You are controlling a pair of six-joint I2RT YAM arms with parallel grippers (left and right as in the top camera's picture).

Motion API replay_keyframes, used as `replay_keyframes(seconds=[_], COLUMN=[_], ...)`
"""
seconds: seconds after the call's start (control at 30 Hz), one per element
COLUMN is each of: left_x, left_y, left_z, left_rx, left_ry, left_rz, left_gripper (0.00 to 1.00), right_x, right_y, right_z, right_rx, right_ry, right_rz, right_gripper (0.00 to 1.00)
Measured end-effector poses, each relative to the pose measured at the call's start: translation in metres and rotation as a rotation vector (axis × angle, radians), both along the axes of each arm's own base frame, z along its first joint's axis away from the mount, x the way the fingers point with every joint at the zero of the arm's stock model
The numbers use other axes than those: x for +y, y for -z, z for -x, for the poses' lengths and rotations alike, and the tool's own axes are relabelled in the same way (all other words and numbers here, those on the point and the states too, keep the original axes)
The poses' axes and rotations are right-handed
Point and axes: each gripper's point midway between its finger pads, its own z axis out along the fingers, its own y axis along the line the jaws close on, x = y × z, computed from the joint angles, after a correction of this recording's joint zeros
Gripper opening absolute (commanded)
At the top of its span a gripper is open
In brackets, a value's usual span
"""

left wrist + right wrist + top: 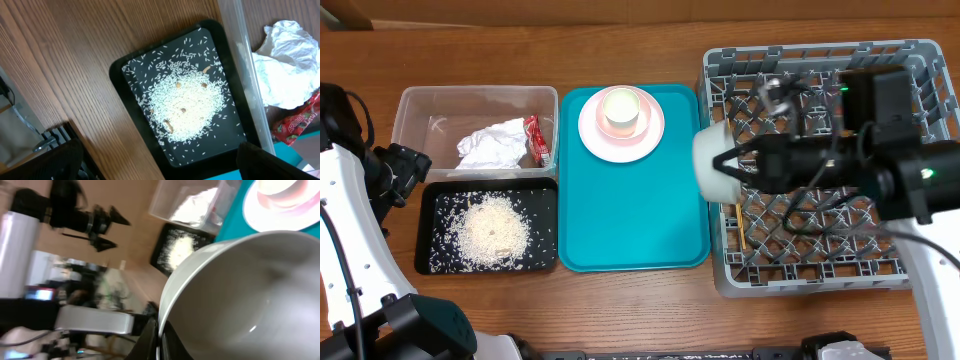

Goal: Sort waste into correct bins and load items into the dishwasher
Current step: 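Lift the white bowl and carry it right into the grey rack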

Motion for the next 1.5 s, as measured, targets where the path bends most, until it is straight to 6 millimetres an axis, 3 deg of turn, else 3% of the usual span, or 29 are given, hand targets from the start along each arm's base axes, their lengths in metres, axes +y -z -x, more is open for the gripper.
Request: replay_keyframes(seconds=[0.13, 0.3, 0.57, 0.67, 1.0, 1.27, 1.5], left_x=[0.000, 0.000, -0.001, -0.001, -0.001, -0.001, -0.001], left_y=[0.000, 0.000, 0.000, 0.000, 0.000, 0.000, 0.000], left_z=[0.000, 0.000, 0.000, 0.000, 0.000, 0.000, 0.000], left_rx=[0.000, -0.001, -0.002, -0.002, -0.002, -0.002, -0.002], left_ry=[0.000, 0.000, 0.000, 0.000, 0.000, 0.000, 0.000], left_rz=[0.000, 0.000, 0.003, 0.003, 0.003, 0.003, 0.003], left_gripper=[1.00, 1.00, 1.00, 1.00, 1.00, 1.00, 1.00], right_x=[-0.020, -0.048, -0.058, -0.057, -0.058, -0.059, -0.076], right_y=[0.015, 0.051, 0.113, 0.125, 0.145, 0.150, 0.155], right_z=[-0.003, -0.002, 0.018, 0.022, 0.026, 0.027, 0.024], right_rx=[0.058, 0.160, 0.267, 0.269, 0.275, 0.286, 0.329], right_ry=[-0.001, 0.058, 0.107, 0.104, 0.111, 0.117, 0.205], right_rz=[-0.139, -0.302, -0.397, -0.403, -0.332, -0.306, -0.291], right_gripper=[0.04, 0.04, 0.04, 0.04, 0.04, 0.04, 0.04])
